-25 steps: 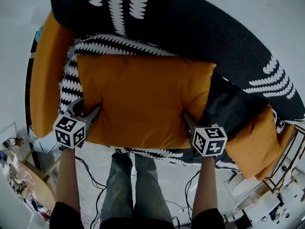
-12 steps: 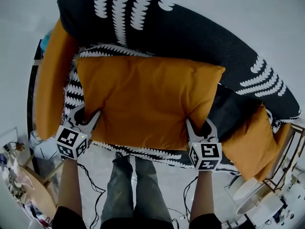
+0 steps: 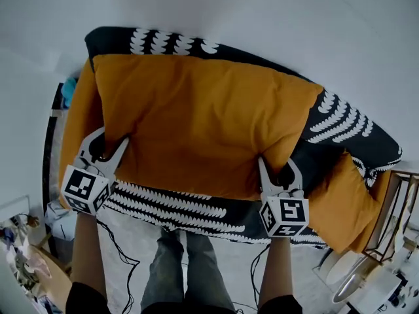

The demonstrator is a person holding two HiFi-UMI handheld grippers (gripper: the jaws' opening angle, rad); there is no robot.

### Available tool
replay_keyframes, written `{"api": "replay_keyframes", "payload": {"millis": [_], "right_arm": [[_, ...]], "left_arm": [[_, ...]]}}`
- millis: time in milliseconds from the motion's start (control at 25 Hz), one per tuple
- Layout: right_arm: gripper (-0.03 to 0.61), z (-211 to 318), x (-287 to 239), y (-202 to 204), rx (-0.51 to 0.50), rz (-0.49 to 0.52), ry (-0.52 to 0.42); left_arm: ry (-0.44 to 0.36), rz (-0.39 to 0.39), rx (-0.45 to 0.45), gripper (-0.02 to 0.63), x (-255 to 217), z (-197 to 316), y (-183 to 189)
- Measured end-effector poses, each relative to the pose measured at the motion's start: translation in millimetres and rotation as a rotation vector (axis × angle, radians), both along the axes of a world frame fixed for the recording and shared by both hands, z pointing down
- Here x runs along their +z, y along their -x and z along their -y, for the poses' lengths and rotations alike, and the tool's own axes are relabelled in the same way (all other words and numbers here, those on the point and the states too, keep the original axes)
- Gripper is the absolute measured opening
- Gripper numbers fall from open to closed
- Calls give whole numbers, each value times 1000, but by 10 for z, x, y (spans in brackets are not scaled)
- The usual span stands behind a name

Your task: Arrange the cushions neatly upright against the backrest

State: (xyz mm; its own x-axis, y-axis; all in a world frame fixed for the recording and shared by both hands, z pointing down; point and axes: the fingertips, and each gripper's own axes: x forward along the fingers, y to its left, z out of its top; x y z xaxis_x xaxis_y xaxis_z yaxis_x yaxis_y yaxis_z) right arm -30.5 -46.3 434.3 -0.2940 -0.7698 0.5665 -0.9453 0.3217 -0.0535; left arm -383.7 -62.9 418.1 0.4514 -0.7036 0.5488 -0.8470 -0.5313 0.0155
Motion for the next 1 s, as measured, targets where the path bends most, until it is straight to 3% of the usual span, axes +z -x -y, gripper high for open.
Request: {"api": "replay_keyframes", "payload": {"millis": [240,400,1000], "right_arm": [[216,404,17,-47,47,21,-60],[218,530,114,-86,55,30,-64],[222,492,1020,-105,-9,-5,80]], "left_arm": [[-63,31,41,155,-36,568,-49],[-57,31,26,156,83,738,-78],[138,131,-1,161,1073,681,-3]]}}
